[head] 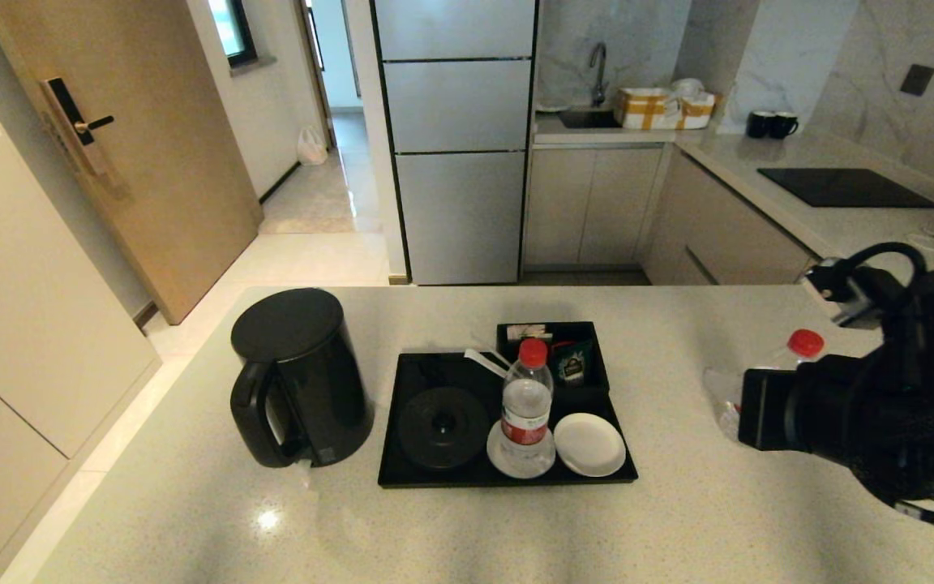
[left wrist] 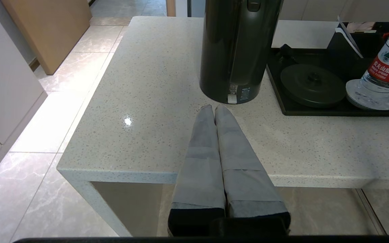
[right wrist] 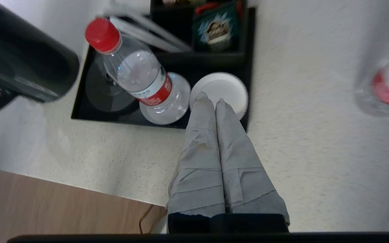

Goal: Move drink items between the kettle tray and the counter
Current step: Pick up the tea bag

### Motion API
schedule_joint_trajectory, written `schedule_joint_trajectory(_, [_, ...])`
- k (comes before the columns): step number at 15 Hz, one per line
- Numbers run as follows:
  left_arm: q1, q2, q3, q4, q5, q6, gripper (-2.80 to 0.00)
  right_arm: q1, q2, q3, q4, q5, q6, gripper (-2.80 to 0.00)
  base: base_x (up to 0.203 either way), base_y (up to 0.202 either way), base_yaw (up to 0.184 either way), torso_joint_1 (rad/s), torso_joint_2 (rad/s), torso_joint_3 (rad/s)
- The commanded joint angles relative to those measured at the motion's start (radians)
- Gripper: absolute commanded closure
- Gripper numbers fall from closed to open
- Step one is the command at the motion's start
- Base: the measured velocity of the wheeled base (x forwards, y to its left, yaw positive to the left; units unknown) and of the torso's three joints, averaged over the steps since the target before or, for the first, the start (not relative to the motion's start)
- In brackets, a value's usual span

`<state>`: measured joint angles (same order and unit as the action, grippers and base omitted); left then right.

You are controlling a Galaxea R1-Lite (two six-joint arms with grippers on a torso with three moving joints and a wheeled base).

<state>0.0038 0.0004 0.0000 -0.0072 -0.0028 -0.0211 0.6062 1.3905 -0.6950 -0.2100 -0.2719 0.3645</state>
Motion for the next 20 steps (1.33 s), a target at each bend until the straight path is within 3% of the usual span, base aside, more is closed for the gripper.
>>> schedule_joint_trajectory(1, [0.001, 0.0, 0.002, 0.0, 0.0, 0.0, 0.0, -0.021, 0.119, -0.075, 0.042, 0.05, 0.001, 0.0, 0.0, 0.0, 0.0, 0.0, 0.0, 0.0])
schedule_joint_trajectory(4, [0.001, 0.0, 0.0, 0.0, 0.0, 0.0, 0.0, -0.103, 0.192, -0.25, 0.202, 0.246, 0.003, 0.0, 0.0, 0.0, 0.0, 0.0, 0.0, 0.0])
schedule_joint_trajectory(6, [-0.001, 0.0, 0.002, 0.0, 0.0, 0.0, 0.0, -0.163, 0.273, -0.418, 0.363, 0.298, 0.001, 0.0, 0.0, 0.0, 0.0, 0.0, 0.0, 0.0])
schedule_joint_trajectory(8, [0.001, 0.0, 0.0, 0.0, 0.0, 0.001, 0.0, -0.232, 0.353, -0.548, 0.508, 0.415, -0.004, 0.0, 0.0, 0.0, 0.0, 0.0, 0.0, 0.0])
schedule_joint_trajectory(9, [0.001, 0.0, 0.0, 0.0, 0.0, 0.0, 0.0, -0.251, 0.386, -0.572, 0.518, 0.458, -0.009, 0.0, 0.0, 0.0, 0.0, 0.0, 0.0, 0.0])
schedule_joint_trajectory(11, [0.001, 0.0, 0.002, 0.0, 0.0, 0.001, 0.0, -0.263, 0.461, -0.59, 0.495, 0.422, -0.017, 0.0, 0.0, 0.0, 0.0, 0.0, 0.0, 0.0])
schedule_joint_trajectory(13, [0.001, 0.0, 0.002, 0.0, 0.0, 0.001, 0.0, -0.265, 0.481, -0.538, 0.367, 0.365, -0.017, 0.0, 0.0, 0.0, 0.0, 0.0, 0.0, 0.0])
schedule_joint_trajectory(16, [0.001, 0.0, 0.0, 0.0, 0.0, 0.001, 0.0, -0.263, 0.448, -0.466, 0.21, 0.355, -0.01, 0.0, 0.0, 0.0, 0.0, 0.0, 0.0, 0.0])
schedule_joint_trajectory(20, [0.0, 0.0, 0.001, 0.0, 0.0, 0.001, 0.0, -0.261, 0.464, -0.466, 0.161, 0.344, 0.005, 0.0, 0.0, 0.0, 0.0, 0.0, 0.0, 0.0])
